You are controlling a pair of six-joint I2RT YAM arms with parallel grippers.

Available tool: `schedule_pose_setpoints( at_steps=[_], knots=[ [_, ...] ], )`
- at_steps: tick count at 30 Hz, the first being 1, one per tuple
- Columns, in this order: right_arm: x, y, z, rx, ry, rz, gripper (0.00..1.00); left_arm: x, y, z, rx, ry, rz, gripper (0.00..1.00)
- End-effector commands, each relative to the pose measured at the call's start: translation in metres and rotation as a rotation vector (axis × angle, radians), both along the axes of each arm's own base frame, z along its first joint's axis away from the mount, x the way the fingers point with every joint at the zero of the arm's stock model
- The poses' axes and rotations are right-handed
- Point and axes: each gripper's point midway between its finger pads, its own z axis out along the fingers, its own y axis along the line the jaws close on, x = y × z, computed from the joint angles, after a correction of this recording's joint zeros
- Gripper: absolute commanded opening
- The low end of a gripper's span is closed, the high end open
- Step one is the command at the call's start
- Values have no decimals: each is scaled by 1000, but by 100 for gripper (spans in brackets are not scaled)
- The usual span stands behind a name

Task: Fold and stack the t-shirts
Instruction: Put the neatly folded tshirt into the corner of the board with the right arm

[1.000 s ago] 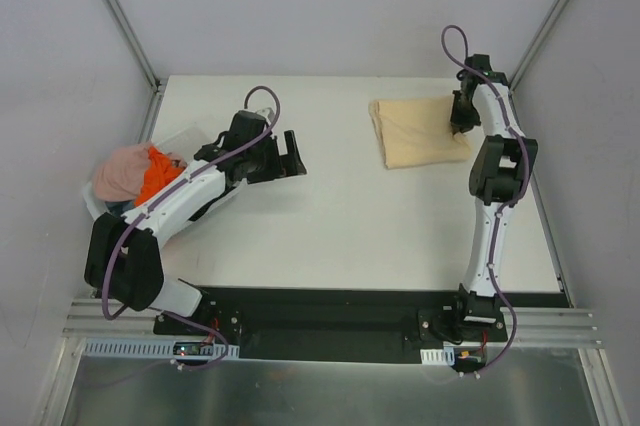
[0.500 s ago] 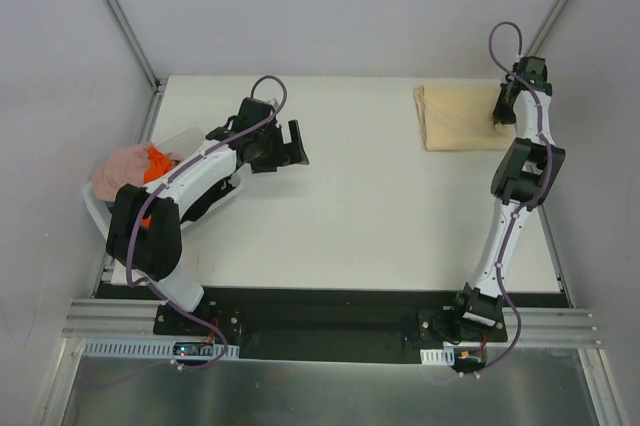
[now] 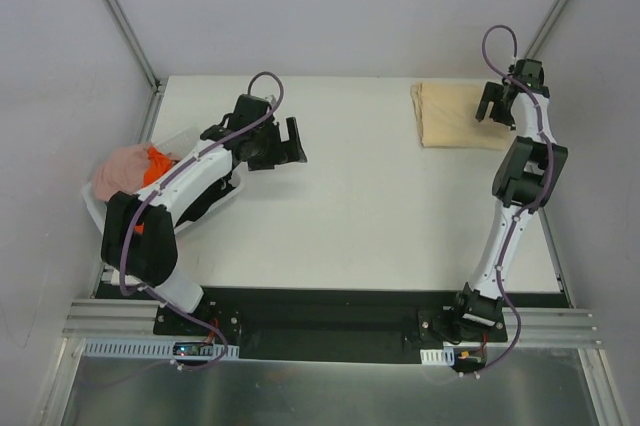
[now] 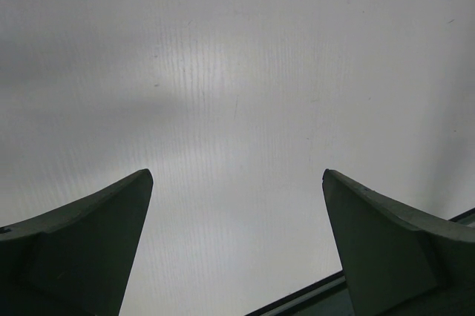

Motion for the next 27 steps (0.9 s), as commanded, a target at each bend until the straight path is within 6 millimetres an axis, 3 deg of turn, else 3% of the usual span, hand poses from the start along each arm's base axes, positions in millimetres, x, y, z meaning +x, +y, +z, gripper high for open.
schedule_pose_setpoints(
  at_steps=[1, 2, 3, 4, 5, 6, 7, 8, 9, 10, 11, 12, 13, 14, 15, 17, 20, 21, 23, 24, 27],
  knots=[
    [-21, 16, 152, -35, -264, 28, 97, -2, 14, 54, -7, -155, 20, 99],
    [-29, 19, 159, -19, -281, 7, 97, -9, 19, 58, -4, -172, 31, 99],
    [-44, 32, 195, 5, -358, 24, 97, -12, 23, 60, 1, -182, 44, 99],
    [-57, 39, 174, 37, -338, 20, 97, -17, 28, 68, 0, -209, 59, 99],
    [-68, 45, 177, 68, -363, -7, 97, -23, 34, 60, 17, -199, 70, 99],
    [-88, 51, 209, 66, -446, -14, 97, -25, 42, 58, 41, -212, 100, 99],
    [-105, 58, 174, 93, -406, -29, 97, -33, 49, 58, 49, -224, 116, 99],
    [-117, 63, 174, 120, -429, -61, 97, -37, 55, 57, 60, -233, 133, 99],
    [-135, 68, 194, 114, -510, -64, 97, -39, 62, 56, 80, -244, 160, 99],
    [-156, 75, 158, 143, -454, -83, 97, -48, 69, 54, 85, -255, 176, 99],
    [-170, 80, 148, 148, -453, -89, 97, -51, 73, 54, 85, -261, 195, 99],
    [-184, 89, 166, 164, -527, -94, 97, -54, 78, 53, 96, -267, 213, 99],
    [-194, 93, 162, 169, -536, -93, 97, -60, 82, 51, 97, -275, 221, 99],
    [-212, 100, 131, 189, -486, -102, 97, -63, 85, 49, 99, -276, 236, 99],
    [-225, 109, 145, 190, -543, -84, 97, -64, 91, 46, 115, -280, 263, 99],
    [-253, 119, 137, 194, -574, -78, 97, -71, 100, 38, 123, -276, 306, 99],
    [-276, 140, 128, 240, -600, -22, 97, -78, 108, 29, 130, -271, 347, 99],
    [-292, 142, 121, 235, -594, -27, 97, -79, 108, 27, 129, -269, 349, 99],
    [-308, 139, 124, 198, -622, -34, 97, -83, 110, 24, 124, -270, 352, 99],
    [-315, 138, 116, 186, -602, -41, 97, -84, 110, 23, 124, -270, 352, 99],
    [-324, 138, 115, 175, -629, -44, 97, -87, 114, 21, 125, -282, 365, 99]
  ],
)
